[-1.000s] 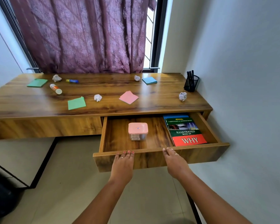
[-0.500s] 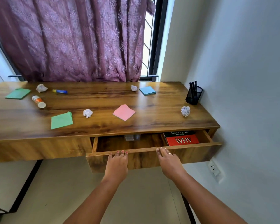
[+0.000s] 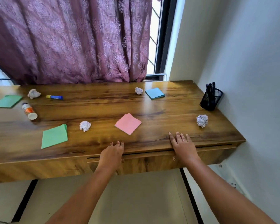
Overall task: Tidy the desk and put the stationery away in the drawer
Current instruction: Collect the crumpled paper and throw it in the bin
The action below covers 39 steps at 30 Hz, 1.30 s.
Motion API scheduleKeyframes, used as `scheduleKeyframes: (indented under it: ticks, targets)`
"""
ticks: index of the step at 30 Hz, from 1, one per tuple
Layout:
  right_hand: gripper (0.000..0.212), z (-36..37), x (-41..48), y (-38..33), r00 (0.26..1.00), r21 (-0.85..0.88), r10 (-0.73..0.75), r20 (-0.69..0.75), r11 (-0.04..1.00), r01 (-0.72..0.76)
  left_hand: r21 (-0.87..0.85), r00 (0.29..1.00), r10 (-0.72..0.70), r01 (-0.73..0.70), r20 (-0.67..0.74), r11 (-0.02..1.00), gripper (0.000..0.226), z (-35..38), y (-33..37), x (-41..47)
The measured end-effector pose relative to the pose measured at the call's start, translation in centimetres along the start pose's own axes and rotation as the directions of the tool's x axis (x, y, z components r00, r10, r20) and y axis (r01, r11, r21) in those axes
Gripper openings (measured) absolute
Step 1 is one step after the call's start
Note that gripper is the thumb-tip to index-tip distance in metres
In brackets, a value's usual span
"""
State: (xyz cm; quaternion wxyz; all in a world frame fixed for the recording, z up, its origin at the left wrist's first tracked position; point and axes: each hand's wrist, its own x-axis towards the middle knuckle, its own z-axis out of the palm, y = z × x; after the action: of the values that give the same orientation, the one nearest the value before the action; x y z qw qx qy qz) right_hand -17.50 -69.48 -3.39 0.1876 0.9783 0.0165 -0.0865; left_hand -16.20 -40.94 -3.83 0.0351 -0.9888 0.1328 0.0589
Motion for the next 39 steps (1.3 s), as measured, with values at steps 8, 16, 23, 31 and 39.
scheduleKeyframes:
  ticks: [8, 16, 23, 31, 39]
  targets:
    - [0.066, 1.8, 1.6, -1.6, 0.997, -0.114, 0.008, -0.074, 0.993, -0.017, 0.158, 0.998, 0.058, -0.057, -0.002, 0.986, 0.059, 0.3, 1.1, 0.3]
    - [0.076, 0.9, 1.8, -2.2, 0.995, -0.067, 0.100, -0.002, 0.993, -0.100, 0.172, 1.000, -0.007, 0.007, 0.002, 0.985, 0.026, -2.3, 3.0, 0.5]
    - [0.067, -3.5, 2.8, -1.4, 0.959, 0.168, 0.148, 0.243, 0.967, -0.192, -0.057, 0.998, -0.016, 0.013, -0.056, 0.998, 0.015, -4.6, 4.0, 2.4]
    - [0.059, -5.1, 4.5, 5.7, 0.908, 0.575, 0.416, 0.058, 0.729, -0.371, -0.314, 0.973, 0.112, -0.172, -0.201, 0.934, 0.023, -5.4, 8.7, 6.2]
    - [0.040, -0.5, 9.6, 11.5, 0.823, 0.608, 0.553, 0.132, 0.610, -0.508, -0.446, 0.976, 0.038, -0.132, -0.212, 0.885, 0.026, -7.2, 11.9, 15.9]
